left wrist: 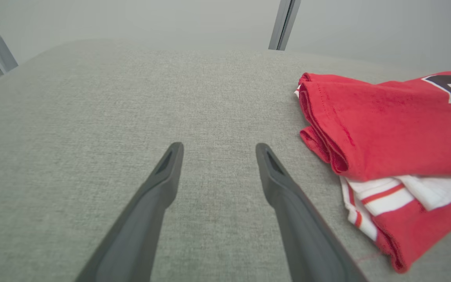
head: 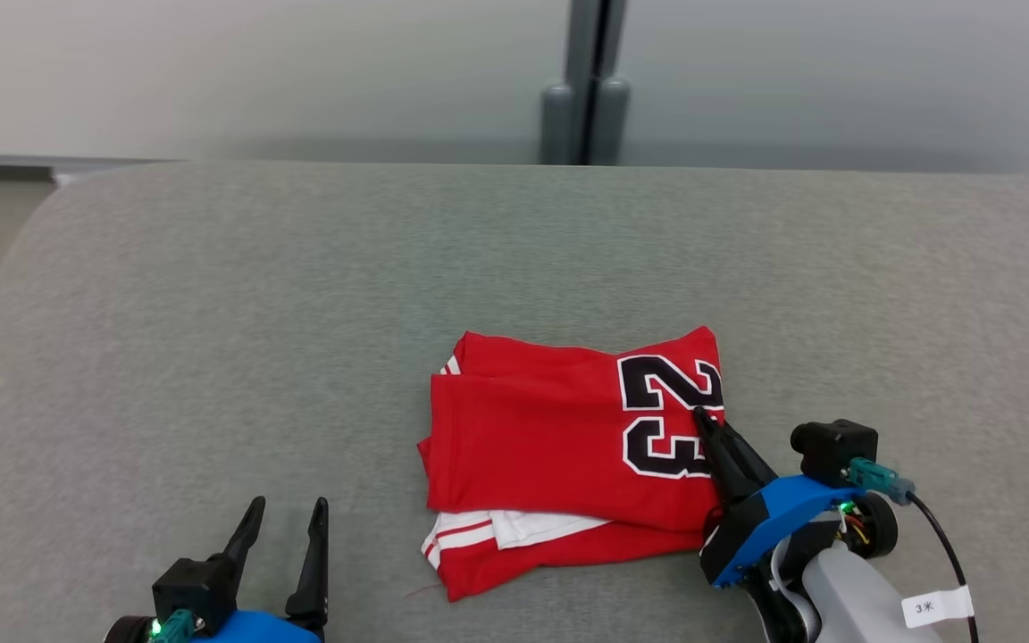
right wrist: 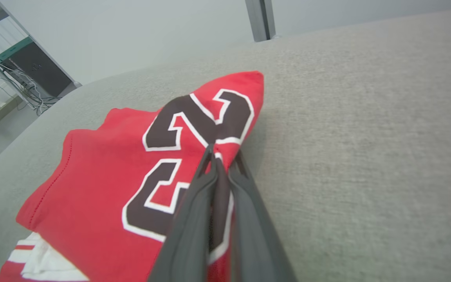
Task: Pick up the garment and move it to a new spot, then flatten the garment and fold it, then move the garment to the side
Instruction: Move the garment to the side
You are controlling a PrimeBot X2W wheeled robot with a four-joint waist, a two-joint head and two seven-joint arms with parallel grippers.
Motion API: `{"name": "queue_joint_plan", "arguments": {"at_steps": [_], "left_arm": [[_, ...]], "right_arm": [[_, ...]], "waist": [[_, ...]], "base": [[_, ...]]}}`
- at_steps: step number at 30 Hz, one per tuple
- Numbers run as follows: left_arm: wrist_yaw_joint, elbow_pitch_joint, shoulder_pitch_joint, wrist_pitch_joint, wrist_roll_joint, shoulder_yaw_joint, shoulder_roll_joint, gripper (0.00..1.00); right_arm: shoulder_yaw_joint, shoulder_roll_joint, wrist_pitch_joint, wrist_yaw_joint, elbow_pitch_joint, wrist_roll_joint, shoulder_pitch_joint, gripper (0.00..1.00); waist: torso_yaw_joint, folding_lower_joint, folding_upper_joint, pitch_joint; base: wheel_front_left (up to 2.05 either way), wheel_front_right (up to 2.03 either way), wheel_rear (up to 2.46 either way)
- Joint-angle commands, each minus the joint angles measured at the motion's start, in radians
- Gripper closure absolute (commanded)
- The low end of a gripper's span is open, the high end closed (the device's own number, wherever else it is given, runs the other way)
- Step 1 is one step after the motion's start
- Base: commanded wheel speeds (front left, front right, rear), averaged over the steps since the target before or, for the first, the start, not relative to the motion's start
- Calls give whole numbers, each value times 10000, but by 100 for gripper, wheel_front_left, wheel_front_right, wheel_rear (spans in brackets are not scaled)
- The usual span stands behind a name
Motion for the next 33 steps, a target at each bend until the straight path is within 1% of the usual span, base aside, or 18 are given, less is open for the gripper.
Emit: {"name": "queue_joint_plan", "arguments": {"at_steps": [1, 6, 10, 17, 20, 22, 25, 27, 30, 33], "left_arm": [[-13, -72, 70, -20, 83, -11, -37, 0], [-13, -330, 185, -18, 245, -13, -217, 0], [-13, -485, 231, -20, 329, -96, -286, 0], [-14, -856, 234, -18, 414, -392, -338, 0], [-14, -1026, 240, -18, 439, -504, -318, 0], [-14, -1092, 245, -18, 470, -658, -255, 0], [-14, -1154, 212, -20, 406, -850, -102, 0], [-14, -1242, 294, -18, 395, -962, -23, 0], [-14, -1248, 407, -18, 330, -1200, 167, 0], [-14, -1215, 474, -18, 208, -1246, 346, 0]], "right_arm": [[34, -63, -1, -1, -105, -64, 184, 100], [325, -63, -1, 0, -806, -172, 375, 100], [488, -49, 1, 0, -1380, -294, 612, 100], [747, -55, -1, 0, -2197, -172, 1088, 100], [888, -47, -1, 2, -2541, -125, 1265, 100], [892, -49, -1, 1, -2726, -172, 1376, 100], [789, -43, -1, 2, -2884, -423, 1374, 100], [780, -38, -1, 2, -2784, -953, 1086, 100], [198, -50, -2, 1, -2495, -1880, 530, 100], [-811, -60, 13, -1, -2037, -2912, -119, 100]], "waist": [[-748, 0, 0, -540], [-2475, 0, 0, -563], [-3672, 0, 0, -486], [-5328, 0, 0, -174], [-5868, 0, 0, -15], [-6081, 0, 0, 108], [-6134, 0, 0, 282], [-6128, 0, 0, 365], [-5856, 0, 0, 508], [-5459, 0, 0, 623]], "base": [[0, 0, 0], [0, 0, 0], [0, 0, 0], [0, 0, 0], [0, 0, 0], [0, 0, 0], [0, 0, 0], [0, 0, 0], [0, 0, 0], [0, 0, 0]]}}
